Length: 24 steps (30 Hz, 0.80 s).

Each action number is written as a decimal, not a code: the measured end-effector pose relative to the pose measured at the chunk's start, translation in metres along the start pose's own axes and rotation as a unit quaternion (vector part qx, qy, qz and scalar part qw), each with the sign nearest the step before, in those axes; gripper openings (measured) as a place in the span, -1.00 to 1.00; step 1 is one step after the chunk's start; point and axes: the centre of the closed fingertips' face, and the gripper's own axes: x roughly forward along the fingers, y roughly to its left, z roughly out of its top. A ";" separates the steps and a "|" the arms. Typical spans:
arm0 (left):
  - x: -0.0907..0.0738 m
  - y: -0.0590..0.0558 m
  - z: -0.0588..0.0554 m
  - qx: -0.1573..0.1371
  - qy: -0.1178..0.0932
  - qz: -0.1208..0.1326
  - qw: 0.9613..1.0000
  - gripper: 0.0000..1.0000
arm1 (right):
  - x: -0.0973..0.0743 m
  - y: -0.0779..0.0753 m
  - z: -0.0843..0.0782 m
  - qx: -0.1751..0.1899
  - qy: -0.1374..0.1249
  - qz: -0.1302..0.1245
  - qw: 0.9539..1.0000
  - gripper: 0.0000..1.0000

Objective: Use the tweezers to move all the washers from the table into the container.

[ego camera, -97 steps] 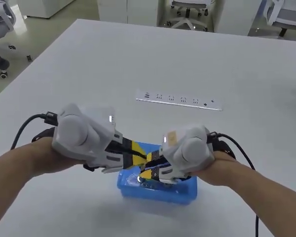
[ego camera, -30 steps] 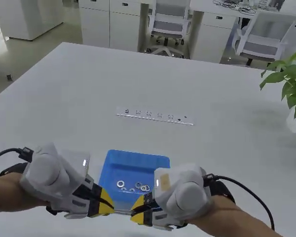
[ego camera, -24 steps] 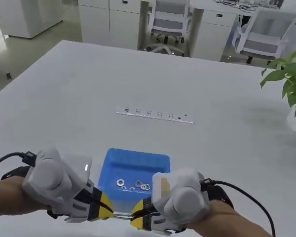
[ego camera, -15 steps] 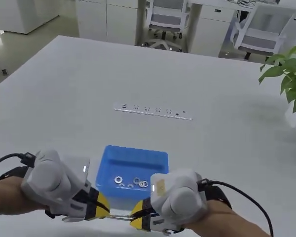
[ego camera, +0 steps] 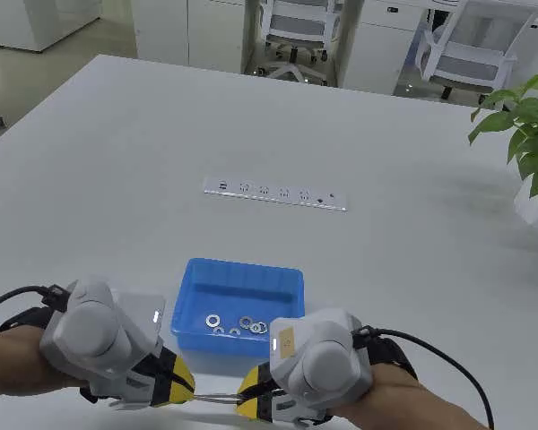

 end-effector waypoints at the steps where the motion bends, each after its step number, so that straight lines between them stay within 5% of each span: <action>1: 0.001 0.000 -0.001 0.001 0.002 -0.001 1.000 -0.90 | 0.001 0.001 -0.001 -0.001 0.003 0.001 1.000 -0.85; 24: 0.004 -0.007 -0.009 -0.008 0.012 0.003 1.000 -0.84 | 0.007 0.008 -0.007 0.003 0.021 0.013 1.000 -0.78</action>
